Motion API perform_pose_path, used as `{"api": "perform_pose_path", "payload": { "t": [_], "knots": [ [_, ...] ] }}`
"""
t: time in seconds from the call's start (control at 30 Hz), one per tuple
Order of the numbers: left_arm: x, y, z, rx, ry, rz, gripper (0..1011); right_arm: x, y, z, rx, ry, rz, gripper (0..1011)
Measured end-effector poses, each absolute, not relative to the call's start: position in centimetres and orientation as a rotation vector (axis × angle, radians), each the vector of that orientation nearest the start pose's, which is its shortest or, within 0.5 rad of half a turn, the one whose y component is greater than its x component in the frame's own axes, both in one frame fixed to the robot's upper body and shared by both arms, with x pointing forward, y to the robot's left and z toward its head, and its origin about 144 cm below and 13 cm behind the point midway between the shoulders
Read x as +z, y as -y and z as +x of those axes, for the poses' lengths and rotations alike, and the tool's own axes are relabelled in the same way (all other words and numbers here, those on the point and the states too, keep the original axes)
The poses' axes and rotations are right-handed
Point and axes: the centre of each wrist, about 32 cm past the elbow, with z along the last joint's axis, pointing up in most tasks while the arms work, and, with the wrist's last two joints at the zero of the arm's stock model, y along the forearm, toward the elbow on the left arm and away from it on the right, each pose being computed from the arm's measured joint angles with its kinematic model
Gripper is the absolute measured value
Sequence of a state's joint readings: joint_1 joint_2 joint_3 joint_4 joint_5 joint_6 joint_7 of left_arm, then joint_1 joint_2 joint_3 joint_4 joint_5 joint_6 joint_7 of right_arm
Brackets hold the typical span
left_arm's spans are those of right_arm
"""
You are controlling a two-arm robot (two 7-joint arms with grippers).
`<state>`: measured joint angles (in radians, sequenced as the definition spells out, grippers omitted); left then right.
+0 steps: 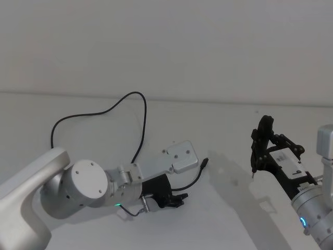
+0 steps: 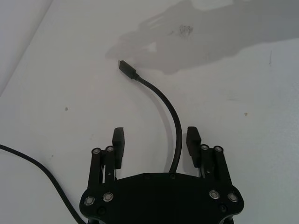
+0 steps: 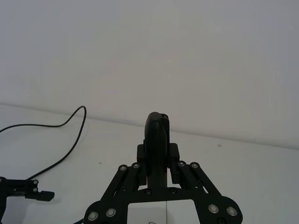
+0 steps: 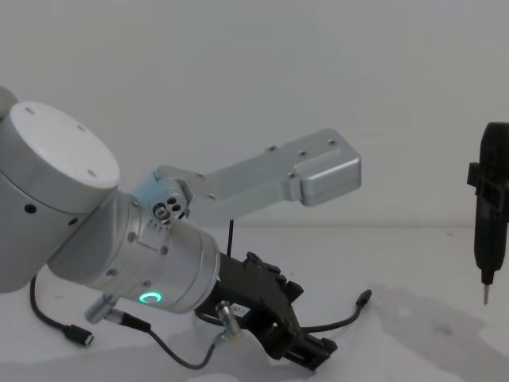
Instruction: Pick up the data cable with the one hand.
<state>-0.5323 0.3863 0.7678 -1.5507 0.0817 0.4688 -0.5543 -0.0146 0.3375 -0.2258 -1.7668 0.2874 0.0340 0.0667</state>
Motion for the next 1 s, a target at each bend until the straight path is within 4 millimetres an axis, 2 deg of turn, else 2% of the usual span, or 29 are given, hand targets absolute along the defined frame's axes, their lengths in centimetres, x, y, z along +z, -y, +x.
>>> {"api": "perform_pose_path", "payload": {
  "t": [0.17,0.33,0.37,0.47,0.6,0.73,0.83,1.0],
  "knots": [
    [123.91,-13.30,52.33,0.518,0.304,0.706,704,118.87,23.71,44.33,-1.229,0.075,0.026,268],
    [123.88,-13.24,52.34,0.520,0.305,0.707,545,118.87,23.71,44.33,-1.230,0.075,0.026,268],
    [123.87,-13.22,52.34,0.520,0.305,0.706,486,118.87,23.71,44.33,-1.229,0.075,0.026,268],
    [123.86,-13.21,52.34,0.521,0.305,0.706,429,118.87,23.71,44.33,-1.229,0.075,0.026,268],
    [123.84,-13.18,52.34,0.522,0.305,0.706,263,118.87,23.71,44.33,-1.230,0.075,0.026,268],
    [123.82,-13.17,52.34,0.522,0.305,0.706,187,118.87,23.71,44.33,-1.229,0.075,0.026,268],
    [123.81,-13.16,52.34,0.522,0.305,0.706,64,118.87,23.71,44.33,-1.229,0.075,0.026,268],
    [123.80,-13.15,52.34,0.523,0.305,0.707,40,118.87,23.71,44.33,-1.229,0.075,0.026,268]
  ]
}}
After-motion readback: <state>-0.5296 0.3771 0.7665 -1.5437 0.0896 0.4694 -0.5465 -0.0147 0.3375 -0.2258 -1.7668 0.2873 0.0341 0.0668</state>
